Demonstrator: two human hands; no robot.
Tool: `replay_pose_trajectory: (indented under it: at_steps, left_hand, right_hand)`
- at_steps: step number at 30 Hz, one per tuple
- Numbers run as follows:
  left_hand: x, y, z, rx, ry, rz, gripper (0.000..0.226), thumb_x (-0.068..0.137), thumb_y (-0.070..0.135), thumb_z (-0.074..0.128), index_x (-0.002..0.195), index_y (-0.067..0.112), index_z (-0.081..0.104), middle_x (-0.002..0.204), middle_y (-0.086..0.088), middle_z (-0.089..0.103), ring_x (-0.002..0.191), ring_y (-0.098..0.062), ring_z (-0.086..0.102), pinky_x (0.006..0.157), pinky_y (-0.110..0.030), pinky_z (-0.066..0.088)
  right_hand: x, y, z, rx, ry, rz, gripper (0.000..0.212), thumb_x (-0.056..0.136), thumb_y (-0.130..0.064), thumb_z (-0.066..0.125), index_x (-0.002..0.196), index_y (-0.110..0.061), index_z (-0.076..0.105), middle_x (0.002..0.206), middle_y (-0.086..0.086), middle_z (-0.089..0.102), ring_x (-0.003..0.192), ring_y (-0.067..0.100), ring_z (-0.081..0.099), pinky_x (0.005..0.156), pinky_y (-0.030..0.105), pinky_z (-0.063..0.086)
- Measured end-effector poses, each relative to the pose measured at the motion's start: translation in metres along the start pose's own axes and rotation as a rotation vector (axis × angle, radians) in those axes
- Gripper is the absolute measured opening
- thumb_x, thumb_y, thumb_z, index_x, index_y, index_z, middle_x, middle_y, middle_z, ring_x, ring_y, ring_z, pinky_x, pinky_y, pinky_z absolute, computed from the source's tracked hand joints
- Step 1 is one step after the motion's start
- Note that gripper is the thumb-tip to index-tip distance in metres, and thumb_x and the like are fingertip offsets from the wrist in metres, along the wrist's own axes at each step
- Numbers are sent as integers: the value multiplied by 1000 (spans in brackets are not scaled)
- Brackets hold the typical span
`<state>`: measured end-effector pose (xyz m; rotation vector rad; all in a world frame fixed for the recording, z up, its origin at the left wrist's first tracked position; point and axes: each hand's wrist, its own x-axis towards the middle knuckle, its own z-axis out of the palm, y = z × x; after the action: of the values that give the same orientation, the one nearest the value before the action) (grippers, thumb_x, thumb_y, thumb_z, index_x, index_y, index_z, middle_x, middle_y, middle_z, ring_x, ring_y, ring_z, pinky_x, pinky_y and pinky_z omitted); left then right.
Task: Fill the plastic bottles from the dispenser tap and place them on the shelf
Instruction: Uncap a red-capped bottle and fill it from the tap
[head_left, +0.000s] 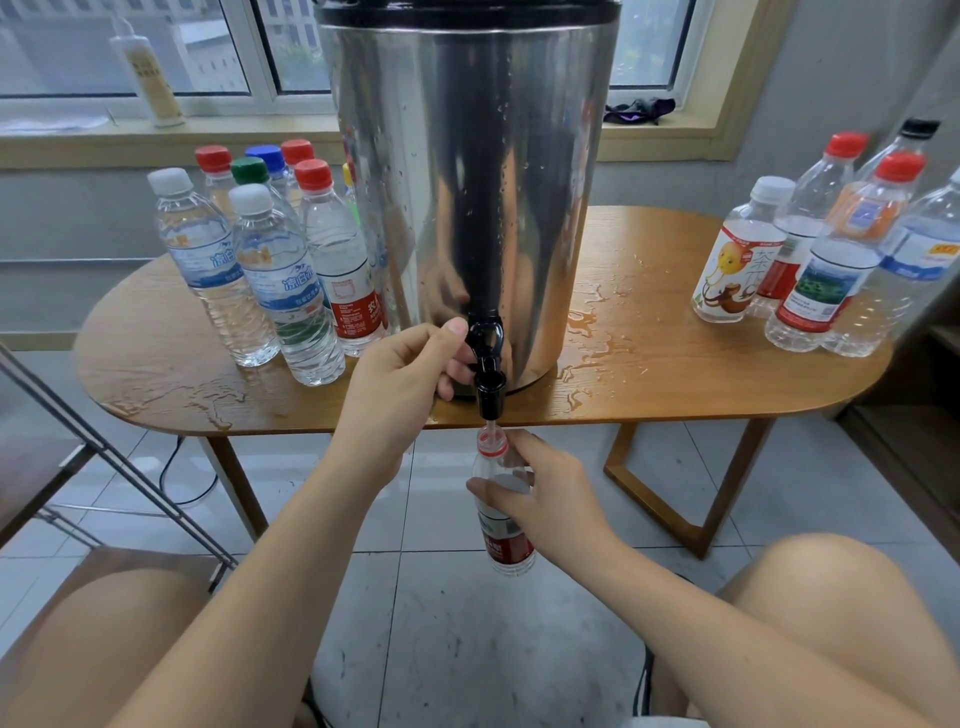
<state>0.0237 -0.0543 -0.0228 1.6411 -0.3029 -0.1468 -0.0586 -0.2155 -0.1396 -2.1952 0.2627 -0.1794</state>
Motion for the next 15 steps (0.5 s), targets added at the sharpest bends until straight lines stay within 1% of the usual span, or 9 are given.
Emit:
replay_pose_trajectory:
  at_steps: [3,8,12,15]
  left_hand:
    - [0,1,0,0,-2,2,37,108,42,64,88,15,80,77,-2,73,67,-9,58,63,-19,46]
    - [0,1,1,2,-7,5,36,108,43,64,88,17,80,78,-3,73,68,-10,59,67,-23,46]
    - [-1,1,1,5,-3,7,35,108,42,64,88,17,80,77,-2,73,67,-9,58,68,-23,46]
    - [0,1,1,-1,-5,7,35,108,41,65,87,17,79,77,-2,73,67,-8,58,66,-21,46]
  right_hand:
    - [0,0,0,-8,6,-6,58,89,-60,80,138,-36,63,127,-16,69,115,10,63,101,37,58]
    - [0,0,1,-9,4,2,59,88,-60,80,139,-36,62,129,-16,69,115,10,63,101,37,58]
    - [0,0,0,-16,7,-4,59,89,-60,80,140,-36,62,129,-15,69,114,9,61,98,32,56]
    - [0,0,0,-10,12,-11,59,89,-60,80,140,-36,62,129,-15,69,114,8,62,100,34,57]
